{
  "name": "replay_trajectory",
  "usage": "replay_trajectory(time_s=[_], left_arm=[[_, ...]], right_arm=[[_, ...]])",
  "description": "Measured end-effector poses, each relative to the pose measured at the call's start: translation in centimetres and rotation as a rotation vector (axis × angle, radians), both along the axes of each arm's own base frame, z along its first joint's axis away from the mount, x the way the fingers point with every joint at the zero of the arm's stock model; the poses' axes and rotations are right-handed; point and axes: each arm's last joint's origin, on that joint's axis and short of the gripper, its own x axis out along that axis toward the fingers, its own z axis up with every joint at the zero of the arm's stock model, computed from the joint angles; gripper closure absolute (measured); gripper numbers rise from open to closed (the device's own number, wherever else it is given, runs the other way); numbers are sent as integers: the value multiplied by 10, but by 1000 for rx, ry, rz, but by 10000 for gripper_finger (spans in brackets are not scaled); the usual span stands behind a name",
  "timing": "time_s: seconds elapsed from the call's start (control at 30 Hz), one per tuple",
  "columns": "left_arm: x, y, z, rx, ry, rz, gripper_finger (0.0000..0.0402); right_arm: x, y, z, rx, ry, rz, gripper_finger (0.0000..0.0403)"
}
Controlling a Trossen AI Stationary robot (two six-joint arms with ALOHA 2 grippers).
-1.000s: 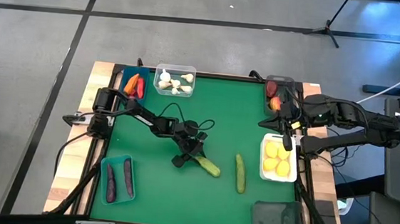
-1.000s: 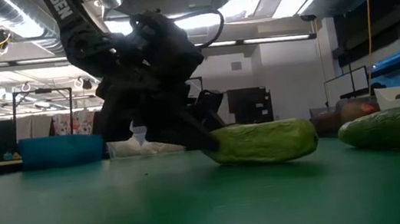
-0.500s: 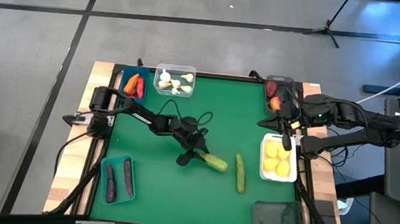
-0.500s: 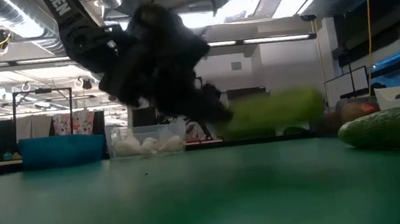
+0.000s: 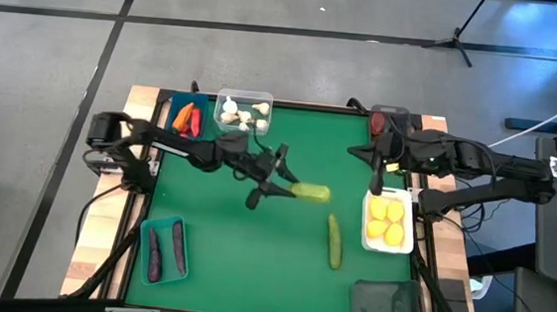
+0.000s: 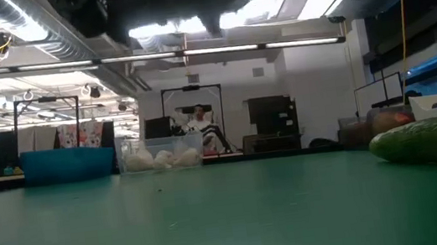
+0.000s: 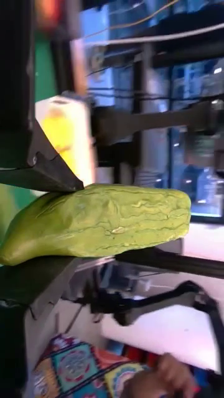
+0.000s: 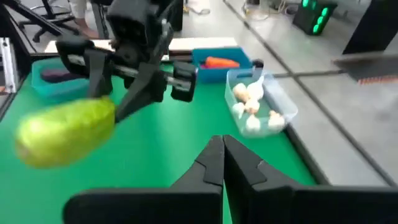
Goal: Sort produce into baskets
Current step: Put the green cucumber into the bottom black bin
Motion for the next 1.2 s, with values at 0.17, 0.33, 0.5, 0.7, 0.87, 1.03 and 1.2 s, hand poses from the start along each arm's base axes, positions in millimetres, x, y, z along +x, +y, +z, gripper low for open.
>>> replay_trajectory(time_s=[0.17,0.33,0.5,0.7,0.87,1.03,1.2], left_arm=[[-21,8,30,51,-104,28,252],[-41,12,61,95,-217,56,250],[-54,10,79,148,-295,61,252],[-57,10,84,159,-313,66,250],[-56,13,82,160,-305,77,249],[-56,14,82,180,-315,95,249],[-56,15,82,193,-316,132,249]], right_arm=[[13,0,3,-111,-53,7,402],[23,-1,-5,-234,-207,16,402],[32,1,-31,-280,-360,53,401],[45,4,-51,-261,-424,139,334],[56,5,-53,-251,-458,148,191],[68,6,-51,-255,-558,135,61],[73,6,-47,-269,-643,142,23]])
